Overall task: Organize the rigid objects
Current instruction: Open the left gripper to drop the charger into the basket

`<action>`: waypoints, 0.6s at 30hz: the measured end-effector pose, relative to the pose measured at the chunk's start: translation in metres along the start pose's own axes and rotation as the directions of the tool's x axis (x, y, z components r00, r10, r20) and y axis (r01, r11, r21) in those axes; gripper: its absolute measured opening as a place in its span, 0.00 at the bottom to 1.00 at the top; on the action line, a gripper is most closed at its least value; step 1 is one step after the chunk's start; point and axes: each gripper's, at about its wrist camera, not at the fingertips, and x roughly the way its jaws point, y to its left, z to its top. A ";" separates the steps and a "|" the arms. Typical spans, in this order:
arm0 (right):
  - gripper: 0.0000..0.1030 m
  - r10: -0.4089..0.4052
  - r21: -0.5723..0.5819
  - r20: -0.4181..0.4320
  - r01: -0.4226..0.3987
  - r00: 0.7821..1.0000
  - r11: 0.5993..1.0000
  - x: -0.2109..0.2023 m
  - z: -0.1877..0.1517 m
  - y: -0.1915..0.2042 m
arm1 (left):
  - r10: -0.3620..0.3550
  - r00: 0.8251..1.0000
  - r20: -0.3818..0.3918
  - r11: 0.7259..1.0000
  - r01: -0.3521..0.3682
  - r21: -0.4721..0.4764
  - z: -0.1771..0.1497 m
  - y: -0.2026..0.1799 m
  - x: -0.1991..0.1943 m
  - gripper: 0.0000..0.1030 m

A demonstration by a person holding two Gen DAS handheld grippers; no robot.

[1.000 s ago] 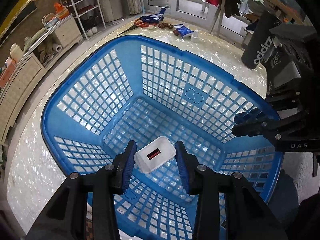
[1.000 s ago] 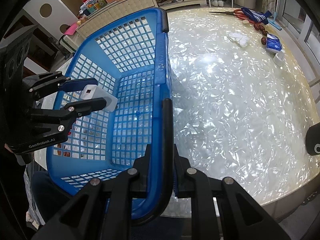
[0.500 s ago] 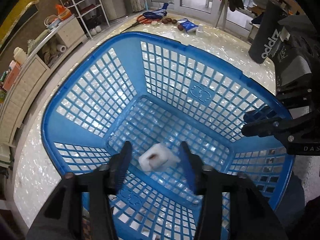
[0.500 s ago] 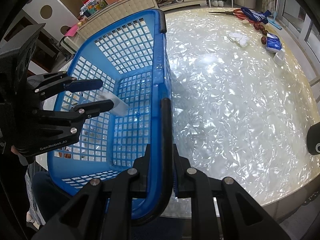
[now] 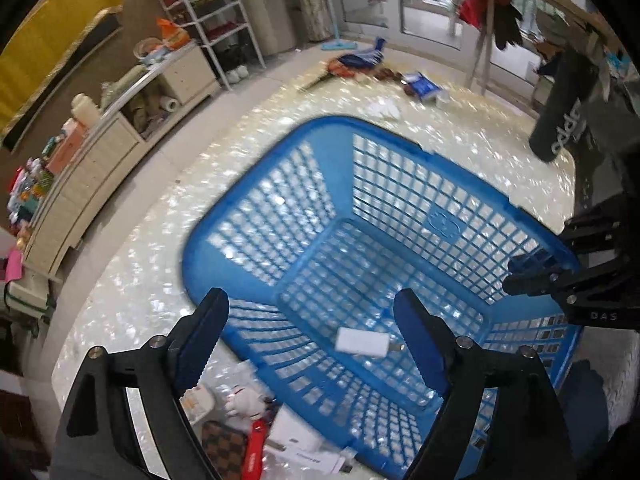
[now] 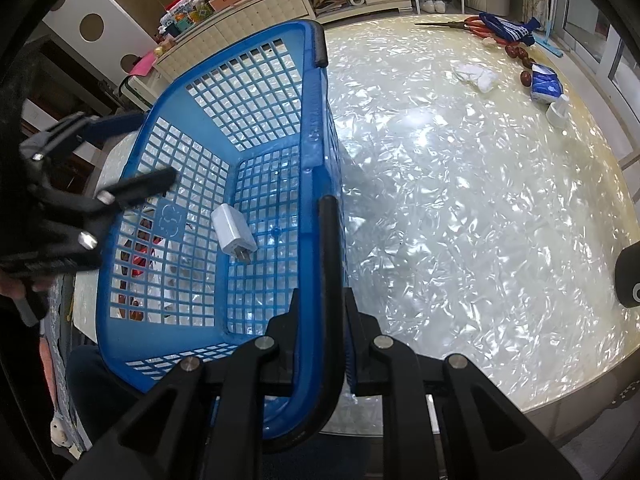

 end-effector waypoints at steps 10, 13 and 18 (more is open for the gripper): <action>0.15 -0.008 0.008 0.000 0.008 1.000 1.000 0.000 0.000 0.001 | 0.049 0.998 -0.050 0.991 -0.055 -0.120 -0.028 0.050 -0.042 0.84; 0.15 -0.014 0.006 -0.001 0.014 1.000 1.000 0.000 0.001 0.001 | 0.053 0.995 -0.081 0.986 -0.065 -0.152 -0.046 0.065 -0.046 0.84; 0.15 -0.015 0.006 -0.002 0.015 1.000 1.000 0.000 0.001 0.002 | 0.039 0.989 -0.144 0.966 -0.074 -0.248 -0.084 0.086 -0.049 0.84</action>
